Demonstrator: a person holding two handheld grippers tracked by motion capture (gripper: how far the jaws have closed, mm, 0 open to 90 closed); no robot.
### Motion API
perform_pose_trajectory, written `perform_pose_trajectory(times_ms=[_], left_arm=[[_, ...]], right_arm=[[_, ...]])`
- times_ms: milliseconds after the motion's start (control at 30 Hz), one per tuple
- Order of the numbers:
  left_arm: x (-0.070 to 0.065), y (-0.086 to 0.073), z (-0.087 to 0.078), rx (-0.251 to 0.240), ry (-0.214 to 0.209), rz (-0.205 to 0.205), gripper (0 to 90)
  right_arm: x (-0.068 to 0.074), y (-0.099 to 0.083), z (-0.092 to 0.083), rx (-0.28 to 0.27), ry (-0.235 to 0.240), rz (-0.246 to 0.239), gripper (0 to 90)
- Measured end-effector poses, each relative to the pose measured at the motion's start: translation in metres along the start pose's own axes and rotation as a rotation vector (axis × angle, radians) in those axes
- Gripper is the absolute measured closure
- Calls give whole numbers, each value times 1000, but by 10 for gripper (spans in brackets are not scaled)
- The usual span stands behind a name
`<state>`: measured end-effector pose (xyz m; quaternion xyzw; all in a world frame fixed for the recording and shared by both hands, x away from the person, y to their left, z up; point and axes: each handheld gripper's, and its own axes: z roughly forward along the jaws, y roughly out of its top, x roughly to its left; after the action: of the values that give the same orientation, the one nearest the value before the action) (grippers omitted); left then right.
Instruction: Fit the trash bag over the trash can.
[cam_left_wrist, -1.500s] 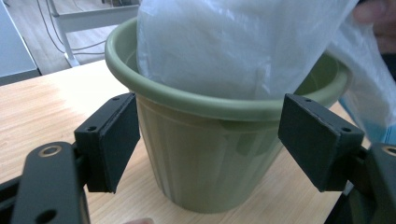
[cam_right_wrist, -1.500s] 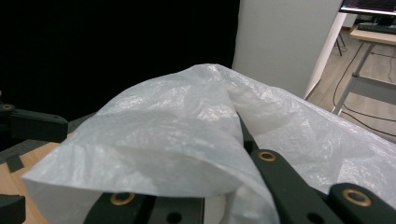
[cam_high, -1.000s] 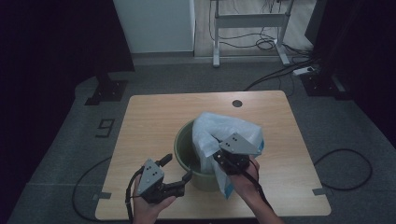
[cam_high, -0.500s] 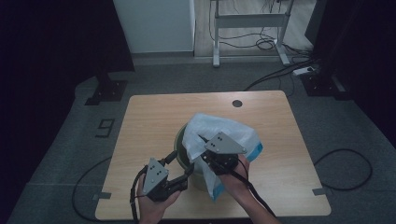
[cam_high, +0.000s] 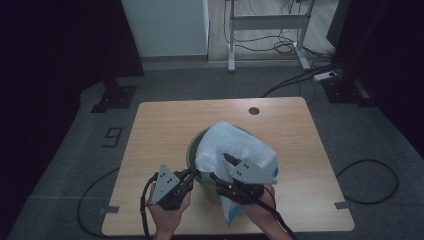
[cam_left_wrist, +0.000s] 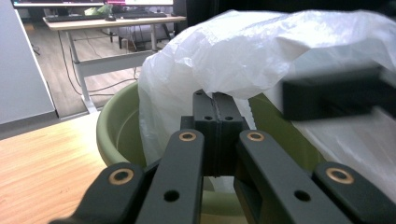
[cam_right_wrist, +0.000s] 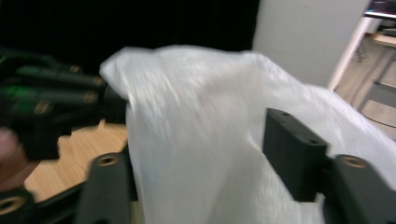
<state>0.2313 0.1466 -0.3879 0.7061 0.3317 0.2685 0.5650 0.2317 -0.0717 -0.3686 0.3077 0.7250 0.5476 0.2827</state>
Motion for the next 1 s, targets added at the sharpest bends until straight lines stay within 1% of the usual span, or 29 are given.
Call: perform_pose_trajectory(times_ms=[100,200,267,300,367,400,433,500,600,667,700,767,867,933,1000], left_arm=[[1,0,0,-6,8,-8,898],[3,1,0,-6,4,-20,898],[3,1,-1,-5,3,-21,897],[4,1,-1,-5,3,-20,897],[4,2,-2,-9,6,-18,897],[4,2,-4,-14,9,-14,897],[4,2,-5,-23,13,-11,897],[5,2,-9,-43,17,-8,897],[7,3,-14,-68,22,-3,897],[8,4,-16,-73,17,1,897],[7,5,-16,-72,13,2,897],[6,6,-16,-67,7,11,897],[4,9,-17,-67,-3,26,897],[3,10,-19,-68,-14,35,897],[3,10,-20,-69,-21,43,897]], right_arm=[[5,-14,-13,-8,-40,33,318],[9,-25,-25,-23,-95,40,298],[10,-32,-30,-29,-109,64,292],[12,-34,-32,-26,-110,67,297],[14,-39,-34,-26,-116,55,355],[14,-41,-35,-30,-122,44,398],[13,-43,-37,-39,-136,33,441],[9,-45,-41,-42,-148,16,513],[2,-49,-45,-30,-191,-10,543],[0,-52,-46,-15,-240,-66,555],[-2,-53,-47,-18,-248,-75,576],[-6,-52,-48,-13,-256,-76,650],[-13,-48,-51,-22,-257,-71,771],[-18,-43,-54,-36,-256,-61,816],[-23,-37,-57,-50,-256,-55,834]])
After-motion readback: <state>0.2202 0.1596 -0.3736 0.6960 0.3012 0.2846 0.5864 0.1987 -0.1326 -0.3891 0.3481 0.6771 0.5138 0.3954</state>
